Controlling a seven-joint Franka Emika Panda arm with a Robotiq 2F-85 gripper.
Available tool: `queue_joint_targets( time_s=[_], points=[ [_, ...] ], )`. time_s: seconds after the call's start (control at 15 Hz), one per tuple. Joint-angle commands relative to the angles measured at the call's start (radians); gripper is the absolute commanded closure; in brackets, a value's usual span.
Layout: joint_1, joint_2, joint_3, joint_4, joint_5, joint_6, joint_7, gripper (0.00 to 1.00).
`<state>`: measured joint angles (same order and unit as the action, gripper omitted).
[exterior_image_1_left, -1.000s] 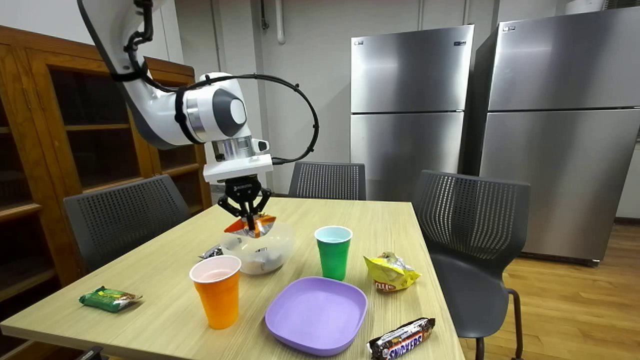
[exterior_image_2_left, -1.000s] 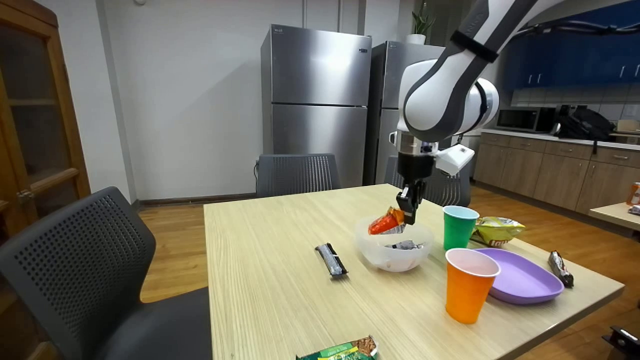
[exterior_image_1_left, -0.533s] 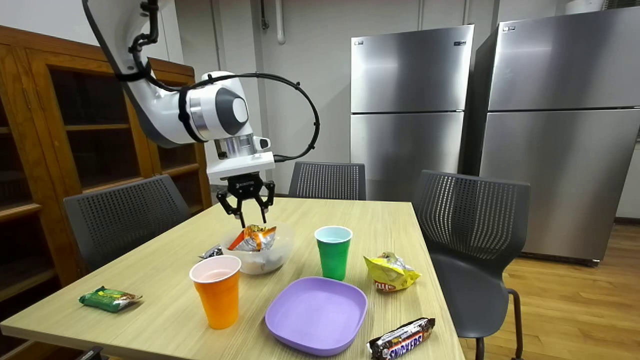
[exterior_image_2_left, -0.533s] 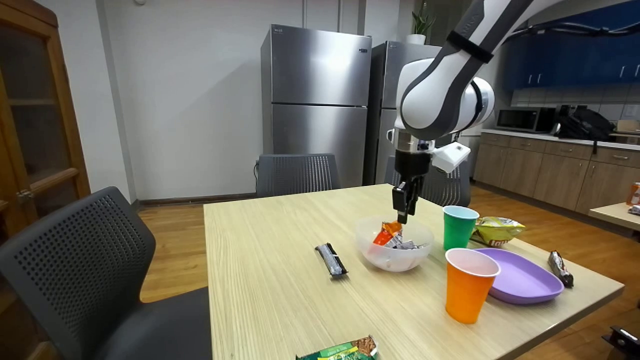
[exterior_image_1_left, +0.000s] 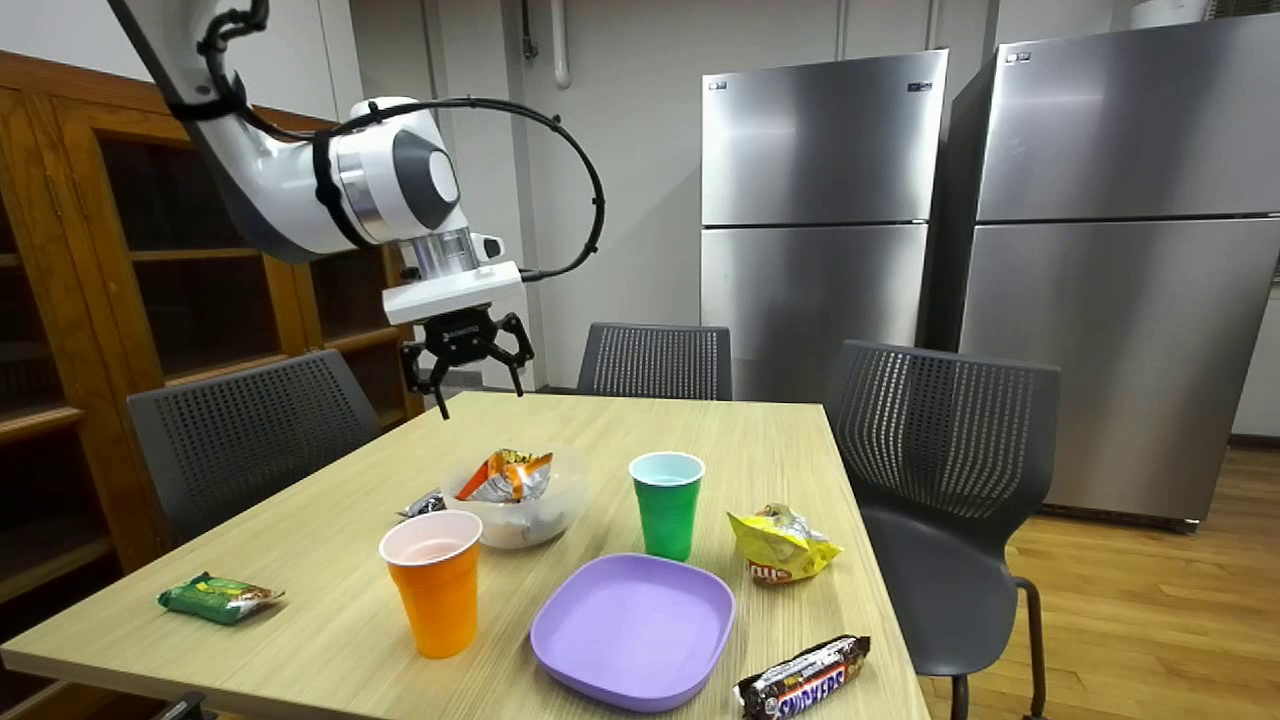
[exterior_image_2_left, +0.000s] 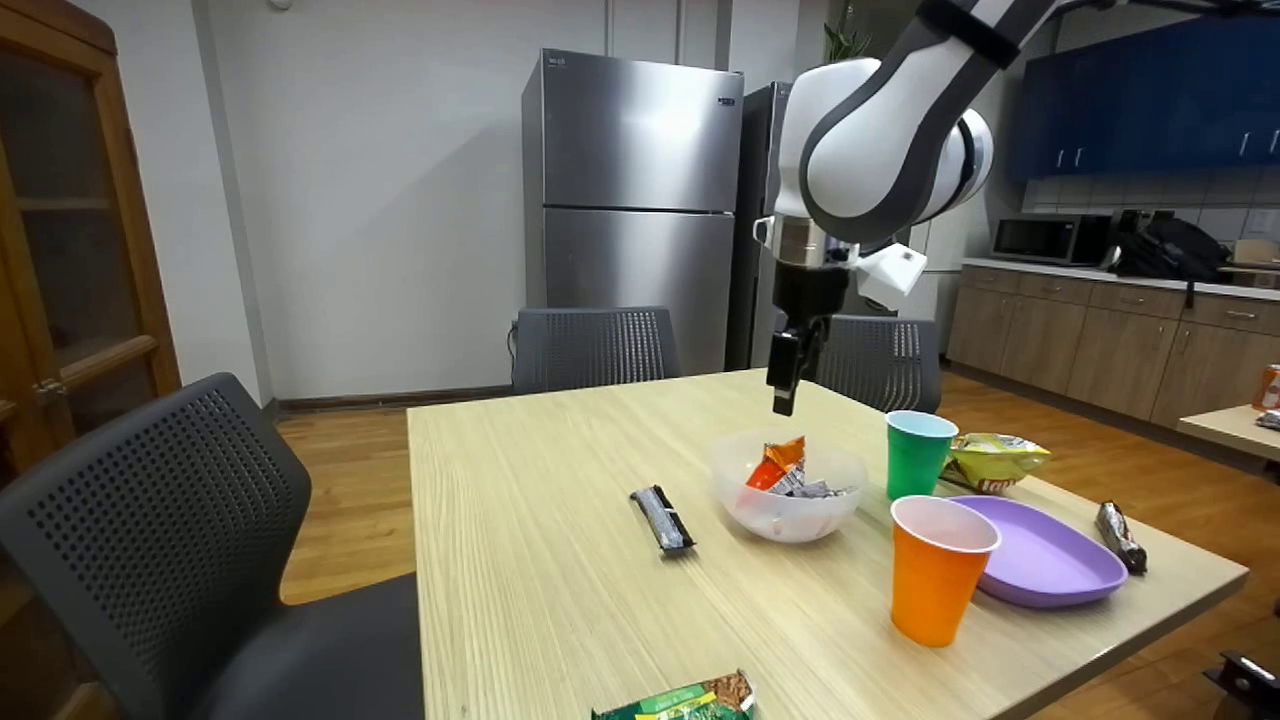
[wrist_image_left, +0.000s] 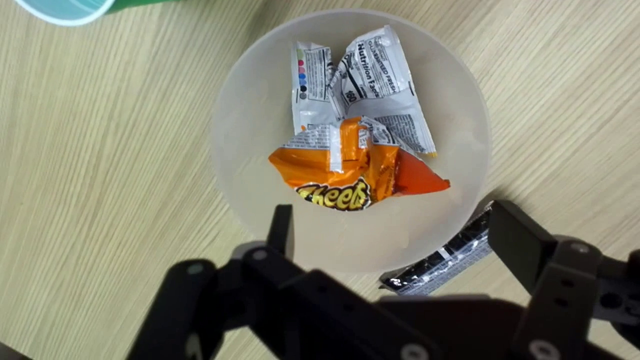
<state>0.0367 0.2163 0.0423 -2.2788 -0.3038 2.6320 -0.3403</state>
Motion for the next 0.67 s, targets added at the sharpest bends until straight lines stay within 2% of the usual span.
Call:
queue_joint_targets(
  time_s=[0.0, 0.6],
  points=[
    [0.002, -0.006, 0.004, -0.001, 0.002, -0.003, -0.001, 0.0],
    [-0.001, 0.004, 0.0, -0.002, 0.002, -0.003, 0.0, 0.0]
  ],
)
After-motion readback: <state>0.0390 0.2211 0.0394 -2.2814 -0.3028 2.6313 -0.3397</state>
